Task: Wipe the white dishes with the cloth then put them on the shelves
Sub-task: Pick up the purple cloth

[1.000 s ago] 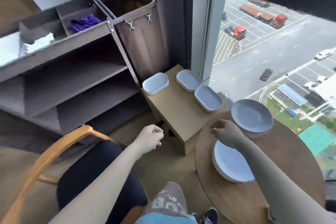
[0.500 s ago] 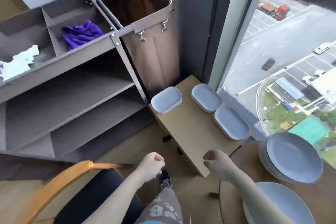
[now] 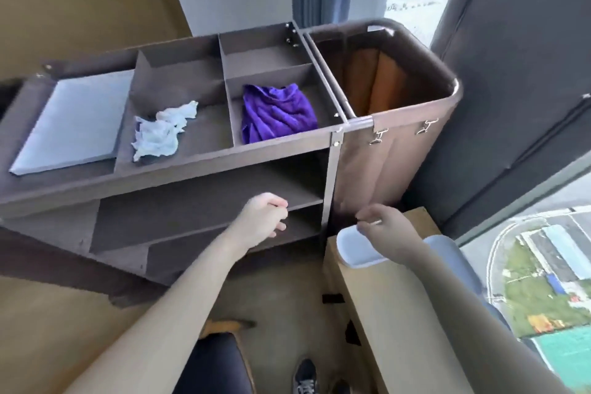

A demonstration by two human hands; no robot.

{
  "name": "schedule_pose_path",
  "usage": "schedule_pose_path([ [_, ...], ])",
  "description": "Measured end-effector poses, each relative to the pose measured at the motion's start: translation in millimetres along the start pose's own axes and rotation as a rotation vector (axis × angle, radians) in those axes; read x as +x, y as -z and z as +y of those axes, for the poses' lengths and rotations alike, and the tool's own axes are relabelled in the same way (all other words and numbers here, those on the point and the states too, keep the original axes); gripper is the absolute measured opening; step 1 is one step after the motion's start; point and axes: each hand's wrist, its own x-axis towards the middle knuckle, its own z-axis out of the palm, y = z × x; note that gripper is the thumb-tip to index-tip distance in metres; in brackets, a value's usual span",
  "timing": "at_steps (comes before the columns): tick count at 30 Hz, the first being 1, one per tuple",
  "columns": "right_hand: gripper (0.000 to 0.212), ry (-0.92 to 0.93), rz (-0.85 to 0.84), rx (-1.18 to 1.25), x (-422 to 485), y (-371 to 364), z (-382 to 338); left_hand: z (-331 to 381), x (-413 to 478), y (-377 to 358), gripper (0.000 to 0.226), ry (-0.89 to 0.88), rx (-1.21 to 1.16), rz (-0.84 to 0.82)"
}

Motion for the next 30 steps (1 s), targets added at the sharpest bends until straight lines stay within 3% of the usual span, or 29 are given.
schedule_pose_path([
  [8,0.026,0.275,0.065,0.137,49,25,-98,47,-13,61,0.020,-0.089,-0.073,0.170],
  [20,0.019,0.425,0.121,0.168,98,61,-155,94,24,97,0.020,-0.259,-0.093,0.342],
  [25,0.023,0.374,0.113,-0.001,157,54,-184,120,81,118,0.024,-0.376,0.303,0.342],
  [30,0.044,0.420,-0.010,-0.355,197,29,-195,126,138,122,0.037,-0.417,0.783,0.082],
])
